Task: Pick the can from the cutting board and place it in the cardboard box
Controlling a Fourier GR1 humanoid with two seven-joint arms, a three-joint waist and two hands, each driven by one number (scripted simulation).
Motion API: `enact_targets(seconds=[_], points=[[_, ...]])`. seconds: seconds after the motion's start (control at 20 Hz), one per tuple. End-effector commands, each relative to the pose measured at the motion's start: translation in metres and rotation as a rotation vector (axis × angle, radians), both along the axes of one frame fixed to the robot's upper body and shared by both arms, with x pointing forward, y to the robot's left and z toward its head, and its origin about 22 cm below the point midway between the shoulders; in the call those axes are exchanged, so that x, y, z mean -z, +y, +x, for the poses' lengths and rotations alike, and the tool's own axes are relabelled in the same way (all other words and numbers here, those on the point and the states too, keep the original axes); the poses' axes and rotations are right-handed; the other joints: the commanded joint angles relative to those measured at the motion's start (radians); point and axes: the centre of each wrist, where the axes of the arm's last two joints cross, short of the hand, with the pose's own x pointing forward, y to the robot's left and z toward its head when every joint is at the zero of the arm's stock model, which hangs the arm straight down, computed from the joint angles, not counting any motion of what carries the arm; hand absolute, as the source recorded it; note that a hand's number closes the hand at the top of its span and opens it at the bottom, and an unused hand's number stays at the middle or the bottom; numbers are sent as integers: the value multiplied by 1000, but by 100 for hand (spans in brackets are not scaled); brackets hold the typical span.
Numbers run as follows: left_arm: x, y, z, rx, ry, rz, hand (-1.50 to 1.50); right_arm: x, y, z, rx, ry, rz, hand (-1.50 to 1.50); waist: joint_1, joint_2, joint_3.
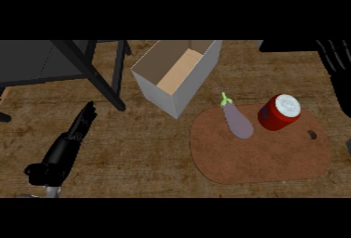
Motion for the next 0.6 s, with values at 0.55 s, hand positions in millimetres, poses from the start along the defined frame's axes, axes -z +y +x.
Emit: enact_targets(seconds=[0.55], points=[[-11,97,19,-468,123,308,0,123,-65,-65,349,297,-293,-150,-14,-5,-36]])
